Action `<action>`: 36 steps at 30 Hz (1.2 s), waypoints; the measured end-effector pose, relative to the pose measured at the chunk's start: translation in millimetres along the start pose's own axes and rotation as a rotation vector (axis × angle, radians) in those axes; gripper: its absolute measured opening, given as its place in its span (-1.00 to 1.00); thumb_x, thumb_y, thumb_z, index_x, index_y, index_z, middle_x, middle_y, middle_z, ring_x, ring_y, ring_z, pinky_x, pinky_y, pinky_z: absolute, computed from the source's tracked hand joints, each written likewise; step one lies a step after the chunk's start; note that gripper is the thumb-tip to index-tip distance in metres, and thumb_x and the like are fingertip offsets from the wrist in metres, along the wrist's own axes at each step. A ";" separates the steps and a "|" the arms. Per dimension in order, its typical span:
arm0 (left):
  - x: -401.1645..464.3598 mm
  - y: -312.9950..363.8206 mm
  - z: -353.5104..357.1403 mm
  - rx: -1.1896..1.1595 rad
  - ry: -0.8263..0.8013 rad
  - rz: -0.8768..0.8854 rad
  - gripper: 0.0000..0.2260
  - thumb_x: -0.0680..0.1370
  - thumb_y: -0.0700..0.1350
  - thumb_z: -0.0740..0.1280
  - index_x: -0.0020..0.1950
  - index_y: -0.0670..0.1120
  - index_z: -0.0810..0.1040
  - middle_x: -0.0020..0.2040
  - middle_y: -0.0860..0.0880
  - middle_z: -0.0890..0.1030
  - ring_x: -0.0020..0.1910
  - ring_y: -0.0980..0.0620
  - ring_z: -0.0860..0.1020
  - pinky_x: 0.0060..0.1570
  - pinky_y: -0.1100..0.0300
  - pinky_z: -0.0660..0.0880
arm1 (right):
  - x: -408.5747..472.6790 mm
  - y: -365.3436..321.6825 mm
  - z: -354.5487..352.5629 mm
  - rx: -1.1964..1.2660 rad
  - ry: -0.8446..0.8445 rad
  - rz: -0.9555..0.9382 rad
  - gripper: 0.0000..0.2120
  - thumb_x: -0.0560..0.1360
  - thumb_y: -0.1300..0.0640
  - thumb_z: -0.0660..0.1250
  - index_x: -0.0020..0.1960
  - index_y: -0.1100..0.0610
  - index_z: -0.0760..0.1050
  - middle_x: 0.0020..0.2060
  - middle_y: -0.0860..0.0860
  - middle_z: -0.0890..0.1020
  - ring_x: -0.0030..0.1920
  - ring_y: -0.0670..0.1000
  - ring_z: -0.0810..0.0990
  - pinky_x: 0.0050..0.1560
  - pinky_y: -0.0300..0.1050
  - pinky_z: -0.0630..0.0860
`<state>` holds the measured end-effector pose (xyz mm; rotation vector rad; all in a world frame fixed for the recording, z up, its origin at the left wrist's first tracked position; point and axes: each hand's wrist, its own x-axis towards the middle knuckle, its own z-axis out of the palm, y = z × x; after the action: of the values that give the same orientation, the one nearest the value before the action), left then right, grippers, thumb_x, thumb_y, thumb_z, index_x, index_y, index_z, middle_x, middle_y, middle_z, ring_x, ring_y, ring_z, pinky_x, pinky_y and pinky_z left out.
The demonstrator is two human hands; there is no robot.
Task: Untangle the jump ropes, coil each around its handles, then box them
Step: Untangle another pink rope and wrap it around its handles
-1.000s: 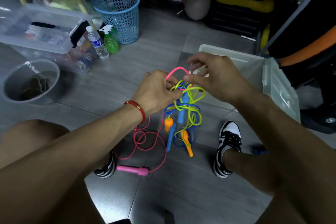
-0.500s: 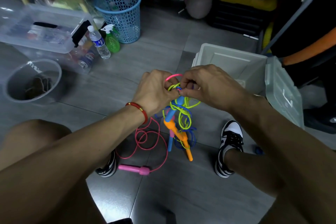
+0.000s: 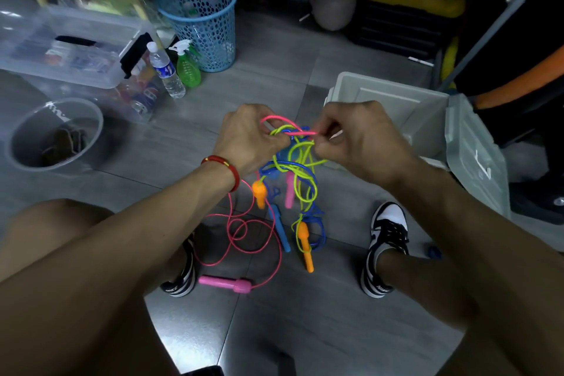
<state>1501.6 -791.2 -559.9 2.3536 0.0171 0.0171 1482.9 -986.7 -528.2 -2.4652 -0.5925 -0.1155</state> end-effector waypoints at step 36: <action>-7.1 -3.2 5.8 -0.382 -0.343 -0.137 -0.91 0.52 -0.22 0.46 -0.08 -0.18 0.57 -0.39 -0.04 0.65 -0.53 0.15 0.44 -0.47 0.27 0.36 | -0.2 3.7 2.6 -0.273 -0.129 -0.091 -0.78 0.47 -0.12 0.22 -0.06 0.00 0.51 -0.21 -0.11 0.49 -0.14 0.06 0.55 -0.21 -0.08 0.37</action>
<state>1494.6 -793.2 -566.4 1.9418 0.0060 -0.4142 1484.2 -988.0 -532.3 -2.7252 -0.7904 -0.0778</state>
